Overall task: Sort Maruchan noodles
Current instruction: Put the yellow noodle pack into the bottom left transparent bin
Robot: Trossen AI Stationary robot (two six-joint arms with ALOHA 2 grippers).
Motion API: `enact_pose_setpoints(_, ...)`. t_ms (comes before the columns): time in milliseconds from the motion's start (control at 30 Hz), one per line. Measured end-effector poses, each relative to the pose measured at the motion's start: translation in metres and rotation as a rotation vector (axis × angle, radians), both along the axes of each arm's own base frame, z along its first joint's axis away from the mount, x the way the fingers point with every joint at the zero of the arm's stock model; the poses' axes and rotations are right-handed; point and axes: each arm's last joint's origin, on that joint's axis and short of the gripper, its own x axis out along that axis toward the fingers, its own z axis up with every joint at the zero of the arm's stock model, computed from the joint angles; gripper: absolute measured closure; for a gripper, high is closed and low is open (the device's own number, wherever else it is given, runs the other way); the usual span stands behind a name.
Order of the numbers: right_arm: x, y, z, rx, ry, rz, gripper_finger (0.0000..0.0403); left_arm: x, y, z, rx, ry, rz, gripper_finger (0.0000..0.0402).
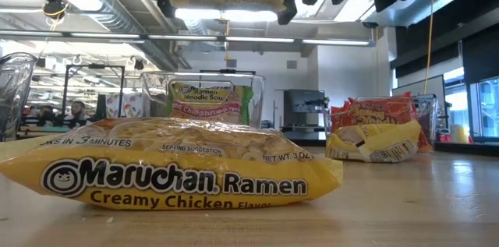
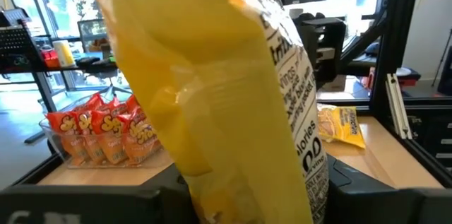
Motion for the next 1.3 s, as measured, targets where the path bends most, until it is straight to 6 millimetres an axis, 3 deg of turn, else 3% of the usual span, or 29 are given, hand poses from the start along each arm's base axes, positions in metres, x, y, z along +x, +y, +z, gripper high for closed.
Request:
enact_pose_setpoints(233,0.000,0.000,-0.001,-0.018,0.001,-0.001,0.0231,0.000,0.000,0.000,-0.010,-0.001,0.002,0.0247)
enact_pose_setpoints(500,0.000,0.000,-0.001,-0.029,0.007,0.001,0.0283,-0.004,-0.002,0.003,-0.051,0.009,-0.001,0.0174)
enact_pose_setpoints(667,-0.004,-0.002,0.002,-0.069,0.024,-0.031,0.0284,-0.020,-0.007,0.016,-0.082,0.021,-0.009,0.0144)
enact_pose_setpoints(867,-0.009,-0.003,0.004,-0.103,0.064,-0.062,0.0283,-0.037,-0.013,0.026,-0.111,0.033,-0.011,0.0141)
enact_pose_setpoints(1167,-0.016,-0.004,-0.005,-0.137,0.194,-0.072,0.0281,-0.039,-0.016,0.027,-0.117,0.033,0.006,0.0140)
enact_pose_setpoints(1300,-0.024,-0.005,0.004,-0.153,0.201,-0.071,0.0280,-0.039,-0.016,0.028,-0.123,0.024,0.005,0.0140)
